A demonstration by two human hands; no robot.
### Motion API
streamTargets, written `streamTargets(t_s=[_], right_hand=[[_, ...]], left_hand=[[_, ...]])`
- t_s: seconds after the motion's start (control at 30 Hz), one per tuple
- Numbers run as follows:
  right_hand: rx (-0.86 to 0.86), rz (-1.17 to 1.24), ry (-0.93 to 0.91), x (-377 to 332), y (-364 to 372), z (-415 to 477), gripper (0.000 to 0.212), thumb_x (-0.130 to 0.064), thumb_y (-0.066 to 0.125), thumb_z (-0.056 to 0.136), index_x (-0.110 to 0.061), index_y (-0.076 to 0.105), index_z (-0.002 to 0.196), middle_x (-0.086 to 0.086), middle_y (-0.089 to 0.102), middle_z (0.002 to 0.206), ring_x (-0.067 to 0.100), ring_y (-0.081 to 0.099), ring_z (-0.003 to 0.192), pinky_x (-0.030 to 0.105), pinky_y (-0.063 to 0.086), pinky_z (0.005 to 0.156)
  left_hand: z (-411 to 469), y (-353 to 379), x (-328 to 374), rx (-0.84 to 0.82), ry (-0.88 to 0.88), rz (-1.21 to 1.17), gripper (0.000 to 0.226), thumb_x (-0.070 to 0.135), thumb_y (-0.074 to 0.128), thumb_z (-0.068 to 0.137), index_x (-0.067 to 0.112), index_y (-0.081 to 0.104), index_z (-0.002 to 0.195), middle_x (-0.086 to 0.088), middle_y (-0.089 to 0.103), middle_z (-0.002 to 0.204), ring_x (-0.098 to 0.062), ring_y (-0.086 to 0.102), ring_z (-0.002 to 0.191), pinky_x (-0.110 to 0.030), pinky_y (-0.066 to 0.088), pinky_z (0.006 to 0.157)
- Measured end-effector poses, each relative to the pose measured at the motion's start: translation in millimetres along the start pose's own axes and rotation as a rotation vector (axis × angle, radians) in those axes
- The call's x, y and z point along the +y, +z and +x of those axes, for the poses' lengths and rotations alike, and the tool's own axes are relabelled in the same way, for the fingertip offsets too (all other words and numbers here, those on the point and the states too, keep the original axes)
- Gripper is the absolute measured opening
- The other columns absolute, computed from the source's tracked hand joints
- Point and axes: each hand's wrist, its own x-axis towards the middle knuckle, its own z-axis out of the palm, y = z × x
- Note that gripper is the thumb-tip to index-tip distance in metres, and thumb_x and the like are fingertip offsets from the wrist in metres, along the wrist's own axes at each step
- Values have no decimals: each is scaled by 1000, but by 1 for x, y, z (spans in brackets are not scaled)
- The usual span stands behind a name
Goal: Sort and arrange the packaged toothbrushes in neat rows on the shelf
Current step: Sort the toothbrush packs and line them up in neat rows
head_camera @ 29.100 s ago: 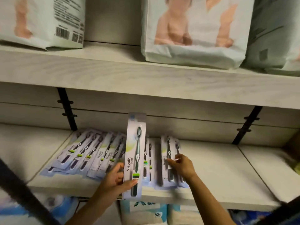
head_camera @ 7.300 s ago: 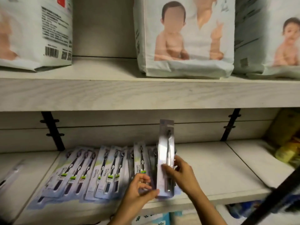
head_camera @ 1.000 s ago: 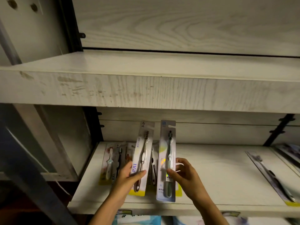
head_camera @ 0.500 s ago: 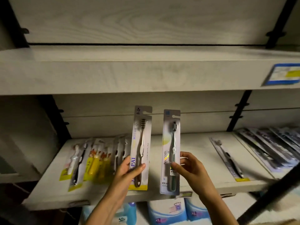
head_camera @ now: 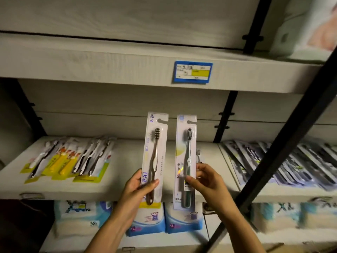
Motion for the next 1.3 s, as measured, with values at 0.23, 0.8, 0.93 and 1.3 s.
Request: streamTargets(t_s=[0.23,0.8,0.93,1.3], right_hand=[[41,15,-56,3,-50,-31,32,-21,65,81,-16,55,110,5,72,95,16,70,89,30,58,78],[-154,30,-84,46,-244,-79,22,-19,71,80,-13,60,98,12,68,86,29,63,78,35,57,70],[-134,76,-96,47,-275,-86,26,-19,71,78,-10,60,99,4,66,78,25,59,73,41,55,74],[41,164,-78,71,-394,-91,39,-22,71,71,-3,57,102,20,67,85,28,60,77,48,52,82]], left_hand=[[-15,57,-4,-83,10,23,36,13,68,68,16,65,104,-6,72,102,-16,67,93,-24,52,74],[-57,246,-52,47,-34,-29,50,13,81,60,17,61,106,-3,74,98,-16,70,88,-38,56,80],[-60,275,-60,56,-66,-36,56,6,82,59,17,60,109,-1,74,98,-14,70,88,-44,52,87],[-28,381,-83,1,-32,26,42,-5,64,72,17,61,108,1,73,100,-11,69,93,-18,56,69]])
